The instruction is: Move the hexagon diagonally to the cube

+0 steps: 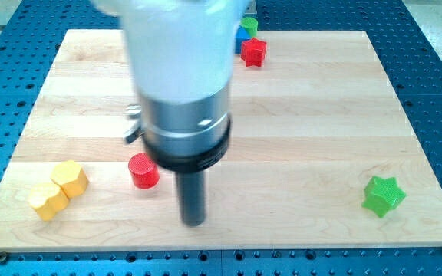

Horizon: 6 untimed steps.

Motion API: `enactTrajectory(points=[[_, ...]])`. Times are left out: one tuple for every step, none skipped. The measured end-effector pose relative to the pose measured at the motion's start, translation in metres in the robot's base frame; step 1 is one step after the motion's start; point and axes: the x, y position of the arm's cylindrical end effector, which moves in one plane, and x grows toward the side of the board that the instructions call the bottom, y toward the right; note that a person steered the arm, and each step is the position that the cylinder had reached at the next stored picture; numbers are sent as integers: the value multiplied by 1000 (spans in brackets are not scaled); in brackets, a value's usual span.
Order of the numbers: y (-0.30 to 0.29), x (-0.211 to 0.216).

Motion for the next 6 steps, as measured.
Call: enactTrajectory(points=[[-52, 15], [-95, 15], [-130, 15], [-152, 13], [-152, -7], [-152, -32]])
